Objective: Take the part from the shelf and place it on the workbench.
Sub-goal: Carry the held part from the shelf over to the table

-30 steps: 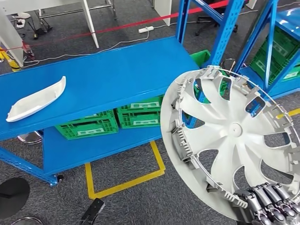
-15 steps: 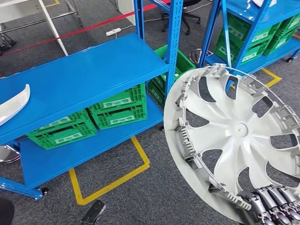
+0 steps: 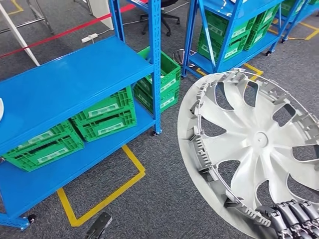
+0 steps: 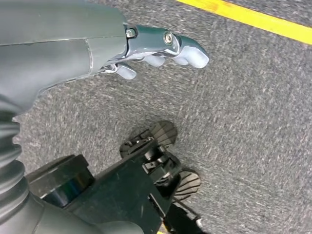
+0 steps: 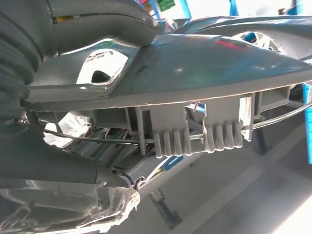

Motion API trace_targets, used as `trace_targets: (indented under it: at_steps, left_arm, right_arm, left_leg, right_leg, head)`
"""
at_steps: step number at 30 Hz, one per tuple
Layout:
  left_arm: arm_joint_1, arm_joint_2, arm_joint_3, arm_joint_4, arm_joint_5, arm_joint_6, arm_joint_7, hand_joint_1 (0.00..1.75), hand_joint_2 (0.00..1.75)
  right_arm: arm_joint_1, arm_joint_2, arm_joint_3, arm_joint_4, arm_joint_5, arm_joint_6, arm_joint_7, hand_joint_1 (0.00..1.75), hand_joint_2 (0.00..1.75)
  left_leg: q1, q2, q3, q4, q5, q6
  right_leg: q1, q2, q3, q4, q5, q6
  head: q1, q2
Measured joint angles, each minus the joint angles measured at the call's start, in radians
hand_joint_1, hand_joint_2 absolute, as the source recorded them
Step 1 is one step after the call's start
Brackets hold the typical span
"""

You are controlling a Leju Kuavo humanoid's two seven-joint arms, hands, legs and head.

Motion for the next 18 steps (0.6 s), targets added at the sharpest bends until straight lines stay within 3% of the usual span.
trace_targets:
  at_steps: [2,4,6,8,10,11,12,13,15,17,18]
  left_arm:
    - [-0.002,0.001,-0.001,0.000,-0.007,0.001,0.007,0.00,1.75]
    - [-0.005,0.001,-0.003,0.000,-0.013,0.002,0.012,0.00,1.75]
    - [-0.010,0.000,-0.005,0.000,-0.018,0.004,0.016,0.00,1.75]
    - [-0.013,0.001,-0.005,0.000,-0.023,0.005,0.020,0.00,1.75]
    - [-0.013,0.001,-0.006,0.000,-0.028,0.005,0.022,0.00,1.75]
    - [-0.013,0.002,-0.006,0.000,-0.030,0.005,0.023,0.00,1.75]
    - [-0.013,0.002,-0.007,0.000,-0.031,0.005,0.023,0.00,1.75]
    - [-0.015,0.003,-0.007,0.000,-0.033,0.006,0.023,0.00,1.75]
    - [-0.016,0.007,-0.007,0.000,-0.034,0.006,0.022,0.00,1.75]
    - [-0.018,0.009,-0.007,0.000,-0.037,0.008,0.022,0.00,1.75]
    - [-0.018,0.009,-0.007,0.000,-0.039,0.009,0.022,0.00,1.75]
  right_arm:
    - [0.005,0.000,-0.001,-0.006,0.006,0.000,0.009,1.75,1.75]
    - [0.015,0.002,-0.002,-0.012,0.016,0.000,0.022,1.75,1.75]
    - [0.022,0.004,-0.001,-0.019,0.023,0.000,0.034,1.75,1.75]
    - [0.024,0.005,0.002,-0.024,0.029,0.000,0.042,1.75,1.75]
    - [0.026,0.006,0.004,-0.026,0.035,0.000,0.048,1.75,1.75]
    - [0.027,0.006,0.005,-0.026,0.037,0.000,0.052,1.75,1.75]
    - [0.029,0.006,0.006,-0.027,0.038,0.000,0.055,1.75,1.75]
    - [0.031,0.006,0.008,-0.027,0.038,0.000,0.058,1.75,1.75]
    - [0.032,0.006,0.010,-0.027,0.035,0.000,0.061,1.75,1.75]
    - [0.032,0.006,0.012,-0.029,0.029,0.000,0.063,1.75,1.75]
    - [0.032,0.007,0.013,-0.029,0.027,0.000,0.065,1.75,1.75]
  left_leg:
    - [-0.005,0.014,-0.003,0.007,0.000,-0.011]
    - [-0.004,0.023,-0.005,0.011,-0.001,-0.020]
    - [0.000,-0.010,-0.022,0.049,-0.037,-0.031]
    - [0.003,-0.057,-0.071,0.165,-0.109,-0.038]
    - [0.004,-0.071,-0.123,0.284,-0.155,-0.037]
    - [0.004,-0.072,-0.131,0.303,-0.152,-0.036]
    - [0.004,-0.075,-0.119,0.280,-0.128,-0.033]
    - [0.004,-0.083,-0.090,0.223,-0.091,-0.030]
    - [0.009,-0.126,-0.024,0.088,-0.029,-0.023]
    - [0.011,-0.161,0.002,0.024,-0.018,-0.020]
    - [0.011,-0.161,0.003,0.016,-0.021,-0.018]
  right_leg:
    - [0.004,-0.009,0.016,-0.037,0.003,-0.013]
    - [0.002,0.013,0.005,-0.034,0.010,-0.028]
    - [-0.002,0.032,-0.003,-0.035,0.019,-0.042]
    - [-0.004,0.053,-0.014,-0.035,0.028,-0.054]
    - [-0.003,0.079,-0.026,-0.035,0.036,-0.057]
    - [-0.003,0.092,-0.029,-0.034,0.039,-0.056]
    - [-0.002,0.106,-0.032,-0.034,0.042,-0.054]
    - [-0.003,0.120,-0.033,-0.034,0.044,-0.052]
    - [-0.003,0.144,-0.037,-0.031,0.049,-0.045]
    - [-0.004,0.165,-0.049,-0.027,0.056,-0.033]
    - [-0.005,0.176,-0.057,-0.027,0.061,-0.026]
  head:
    - [-0.001,0.000]
    - [-0.001,0.000]
    - [-0.002,0.000]
    - [-0.002,0.000]
    - [-0.002,0.000]
    - [-0.002,0.000]
    - [-0.002,0.000]
    - [-0.002,0.000]
    - [-0.002,0.000]
    - [-0.001,0.000]
    - [-0.001,0.000]
